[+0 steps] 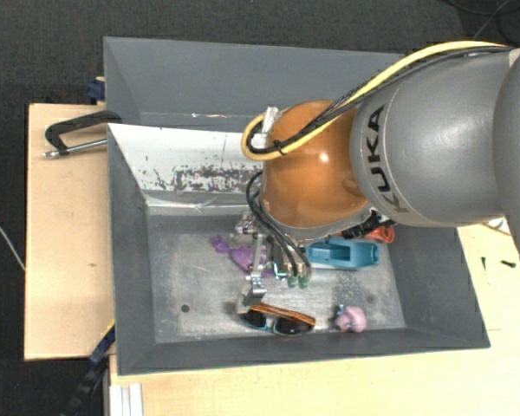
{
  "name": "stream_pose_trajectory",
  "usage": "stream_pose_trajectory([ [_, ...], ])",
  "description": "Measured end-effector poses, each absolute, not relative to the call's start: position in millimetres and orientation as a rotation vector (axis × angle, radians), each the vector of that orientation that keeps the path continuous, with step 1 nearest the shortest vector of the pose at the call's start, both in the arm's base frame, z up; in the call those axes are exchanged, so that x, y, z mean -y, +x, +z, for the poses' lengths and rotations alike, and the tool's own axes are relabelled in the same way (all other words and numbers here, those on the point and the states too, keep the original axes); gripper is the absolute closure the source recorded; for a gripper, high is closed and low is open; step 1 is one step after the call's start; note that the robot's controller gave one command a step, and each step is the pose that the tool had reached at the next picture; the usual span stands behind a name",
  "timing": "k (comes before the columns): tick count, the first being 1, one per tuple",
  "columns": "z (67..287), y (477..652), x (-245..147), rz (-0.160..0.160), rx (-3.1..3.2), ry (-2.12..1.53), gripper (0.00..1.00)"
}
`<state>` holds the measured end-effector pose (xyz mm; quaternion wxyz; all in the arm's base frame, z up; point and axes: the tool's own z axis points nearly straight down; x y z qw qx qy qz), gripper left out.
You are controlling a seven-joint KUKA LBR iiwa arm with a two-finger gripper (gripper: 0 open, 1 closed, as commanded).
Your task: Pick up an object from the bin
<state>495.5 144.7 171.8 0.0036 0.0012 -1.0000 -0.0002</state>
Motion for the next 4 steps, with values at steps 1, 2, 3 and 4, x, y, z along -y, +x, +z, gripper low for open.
stream_pose_trajectory([
  [1, 175.6, 497.5, -144.1, -0.003, 3.142, 0.001, 0.00],
  [2, 145.4, 503.4, -105.6, -0.003, 3.143, 0.097, 0.00],
  [3, 152.0, 541.0, -85.3, 0.000, 3.125, 0.322, 0.00],
  [4, 75.9, 535.6, -95.6, -0.002, 3.152, 0.010, 1.00],
])
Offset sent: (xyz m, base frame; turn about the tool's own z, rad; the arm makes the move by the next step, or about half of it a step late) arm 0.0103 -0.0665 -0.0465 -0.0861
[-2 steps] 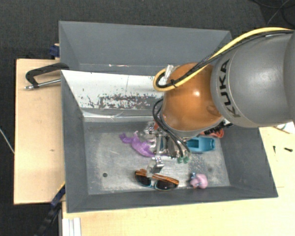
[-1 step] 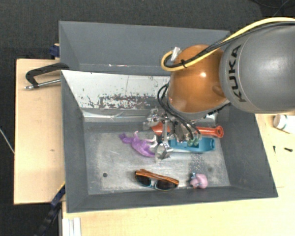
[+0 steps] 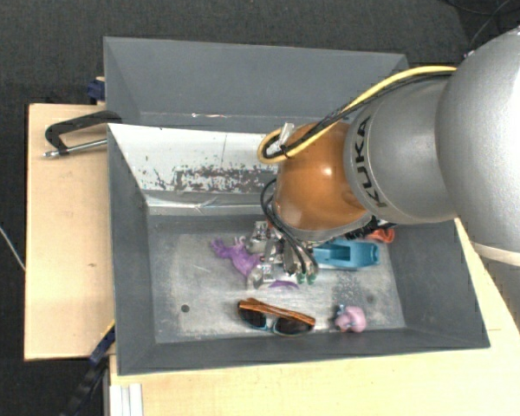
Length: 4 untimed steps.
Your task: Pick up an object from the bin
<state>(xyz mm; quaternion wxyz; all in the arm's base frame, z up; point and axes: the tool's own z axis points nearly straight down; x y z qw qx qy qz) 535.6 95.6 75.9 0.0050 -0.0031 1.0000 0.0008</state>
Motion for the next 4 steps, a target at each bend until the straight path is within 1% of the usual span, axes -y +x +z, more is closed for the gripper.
stream_pose_trajectory([
  [1, 75.9, 535.6, -95.6, 0.002, -3.132, -0.010, 1.00],
  [2, 102.1, 512.4, -109.4, 0.000, -3.143, -0.068, 1.00],
  [3, 149.8, 523.6, -97.9, 0.003, -3.137, 0.112, 1.00],
  [4, 149.8, 523.6, -97.8, 0.003, -3.137, 0.113, 1.00],
])
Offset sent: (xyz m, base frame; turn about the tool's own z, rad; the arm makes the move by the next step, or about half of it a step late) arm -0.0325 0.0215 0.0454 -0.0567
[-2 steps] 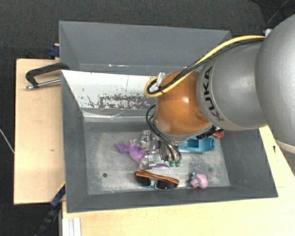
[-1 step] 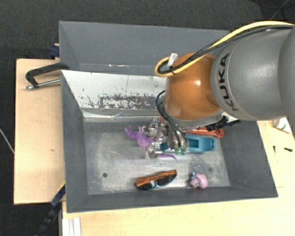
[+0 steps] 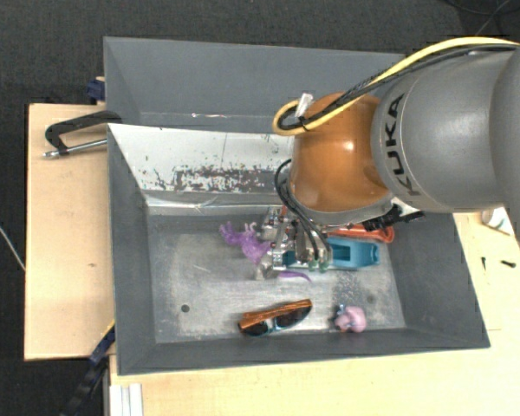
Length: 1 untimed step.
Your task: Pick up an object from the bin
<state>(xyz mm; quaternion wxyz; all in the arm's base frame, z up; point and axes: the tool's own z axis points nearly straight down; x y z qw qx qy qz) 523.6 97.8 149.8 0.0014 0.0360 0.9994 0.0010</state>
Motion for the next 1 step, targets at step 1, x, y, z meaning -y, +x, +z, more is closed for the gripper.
stream_pose_trajectory([
  [1, 252.9, 529.9, -92.6, 0.003, -3.137, 0.081, 1.00],
])
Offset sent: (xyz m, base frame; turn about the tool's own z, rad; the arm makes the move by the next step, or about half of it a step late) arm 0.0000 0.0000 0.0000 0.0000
